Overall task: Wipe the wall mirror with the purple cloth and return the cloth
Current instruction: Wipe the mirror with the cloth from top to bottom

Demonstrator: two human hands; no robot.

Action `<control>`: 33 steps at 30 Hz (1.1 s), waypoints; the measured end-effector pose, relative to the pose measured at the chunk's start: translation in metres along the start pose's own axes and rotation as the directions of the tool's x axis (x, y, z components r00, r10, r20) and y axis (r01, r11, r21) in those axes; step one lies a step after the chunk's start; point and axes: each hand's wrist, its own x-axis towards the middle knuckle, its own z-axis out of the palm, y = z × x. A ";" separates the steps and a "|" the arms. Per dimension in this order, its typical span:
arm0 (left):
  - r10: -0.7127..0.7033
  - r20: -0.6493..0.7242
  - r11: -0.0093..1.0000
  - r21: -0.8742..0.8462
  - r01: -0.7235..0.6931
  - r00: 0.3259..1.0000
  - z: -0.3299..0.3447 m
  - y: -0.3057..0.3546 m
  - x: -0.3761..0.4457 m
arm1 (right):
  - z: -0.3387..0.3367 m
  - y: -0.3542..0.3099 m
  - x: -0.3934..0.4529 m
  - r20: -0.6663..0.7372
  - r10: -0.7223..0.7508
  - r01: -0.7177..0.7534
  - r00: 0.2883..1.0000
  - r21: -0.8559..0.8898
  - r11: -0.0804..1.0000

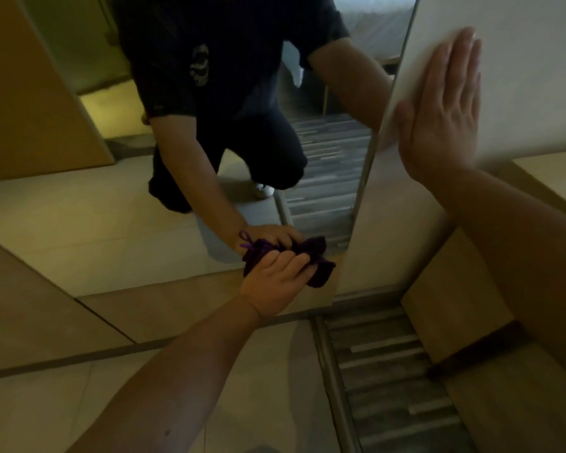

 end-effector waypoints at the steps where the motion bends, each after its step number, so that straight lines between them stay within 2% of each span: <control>1: -0.011 -0.006 1.000 -0.027 0.011 1.000 -0.006 0.001 0.003 | -0.001 -0.001 0.000 0.008 0.006 -0.007 1.000 0.004 1.000; 3: -0.053 -0.056 0.997 -0.064 0.049 0.997 -0.022 -0.001 0.017 | -0.004 -0.001 0.000 0.023 0.017 -0.017 1.000 0.014 1.000; 5: -0.114 -0.177 0.992 -0.079 0.102 0.978 -0.046 -0.007 0.047 | -0.007 -0.002 -0.001 0.048 0.024 -0.025 0.999 0.013 1.000; 9: -0.210 -0.485 0.977 -0.062 0.206 0.849 -0.106 -0.048 0.146 | -0.010 -0.003 0.000 0.074 0.029 -0.030 0.997 0.010 0.999; 12: -0.160 -0.602 0.963 0.080 0.259 0.782 -0.134 -0.081 0.211 | -0.011 -0.002 0.001 0.083 0.023 -0.024 0.996 0.015 1.000; 16: -0.056 -0.577 0.935 0.256 0.246 0.815 -0.135 -0.084 0.226 | -0.011 -0.002 0.000 0.054 0.007 -0.009 0.998 0.031 0.999; 20: -0.001 -0.463 0.948 0.281 0.148 0.886 -0.097 -0.058 0.185 | -0.010 0.001 -0.001 0.041 -0.007 0.007 0.999 0.001 1.000; 26: 0.070 -0.254 0.985 0.173 -0.026 0.965 -0.018 -0.012 0.101 | -0.008 0.003 -0.001 0.019 -0.012 0.012 1.000 -0.002 1.000; 33: 0.077 -0.112 0.996 0.052 -0.071 0.991 0.034 0.021 0.045 | -0.004 0.006 0.000 -0.014 -0.032 0.032 0.999 -0.017 0.999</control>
